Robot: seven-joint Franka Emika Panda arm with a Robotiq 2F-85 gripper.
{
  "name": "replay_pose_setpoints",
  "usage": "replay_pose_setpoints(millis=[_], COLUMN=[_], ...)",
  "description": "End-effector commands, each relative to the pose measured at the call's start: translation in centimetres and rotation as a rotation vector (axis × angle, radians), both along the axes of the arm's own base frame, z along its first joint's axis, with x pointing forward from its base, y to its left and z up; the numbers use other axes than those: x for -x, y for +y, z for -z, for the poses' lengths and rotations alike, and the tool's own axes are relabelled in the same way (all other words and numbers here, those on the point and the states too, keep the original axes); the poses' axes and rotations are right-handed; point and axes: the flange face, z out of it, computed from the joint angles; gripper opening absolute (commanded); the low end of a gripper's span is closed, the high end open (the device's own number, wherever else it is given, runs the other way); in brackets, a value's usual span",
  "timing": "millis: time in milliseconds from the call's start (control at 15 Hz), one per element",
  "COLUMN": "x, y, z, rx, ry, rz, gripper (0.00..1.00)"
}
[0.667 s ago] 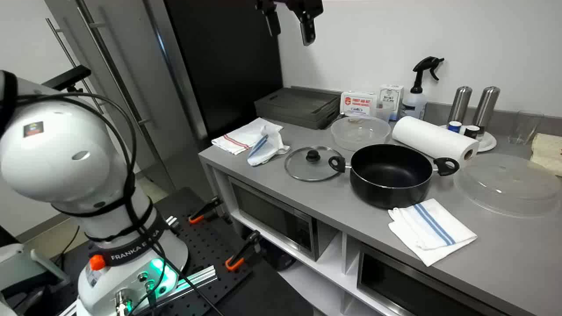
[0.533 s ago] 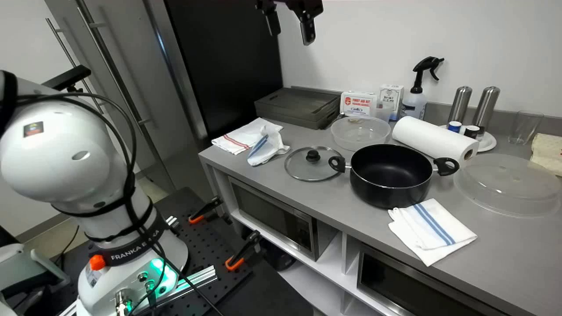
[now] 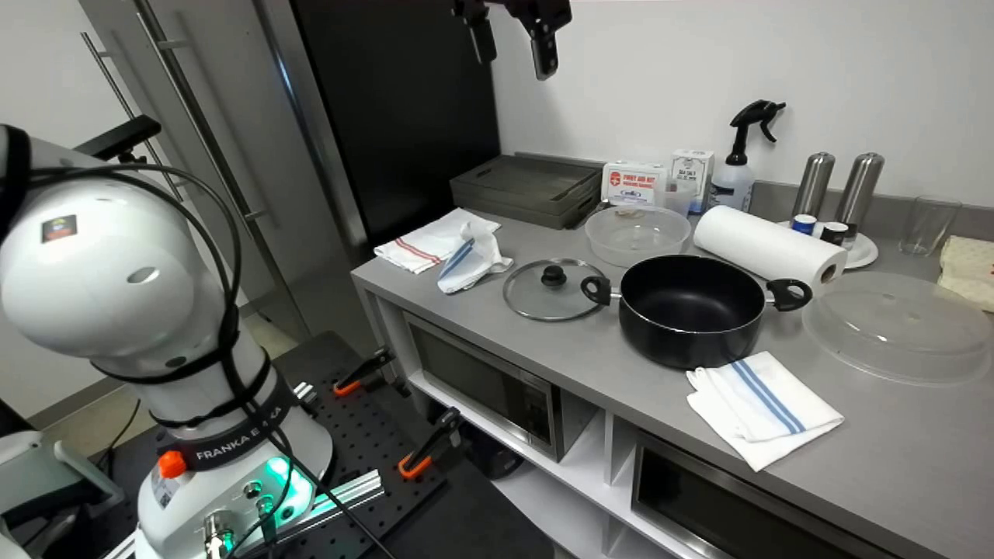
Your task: Pick up the lid from the counter and put it on the pot
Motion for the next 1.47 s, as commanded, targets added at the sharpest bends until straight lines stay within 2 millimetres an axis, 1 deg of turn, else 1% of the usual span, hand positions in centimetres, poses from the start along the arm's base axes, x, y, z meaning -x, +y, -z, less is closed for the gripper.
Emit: replay_pose_setpoints(millis=[0,200,267,400,667,933,1133,1400], x=[0.0,0.0,-0.4,-2.4,-6.5,-10.9,-14.0,-18.0], y=[0.0,0.0,-0.1,0.1,1.8,5.0,7.8,10.9], z=[0.0,0.0,0.1,1.4,5.4,10.1,14.0,18.5], rx=[0.000,0.000,-0.002,0.002,0.037,0.082,0.122,0.161], ry=[0.001,0.001,0.006,0.033,0.106,0.174,0.216,0.286], rz=[0.000,0.000,0.002,0.009,-0.009,-0.043,-0.072,-0.094], gripper=[1.00,1.00,1.00,1.00,1.00,1.00,1.00,1.00])
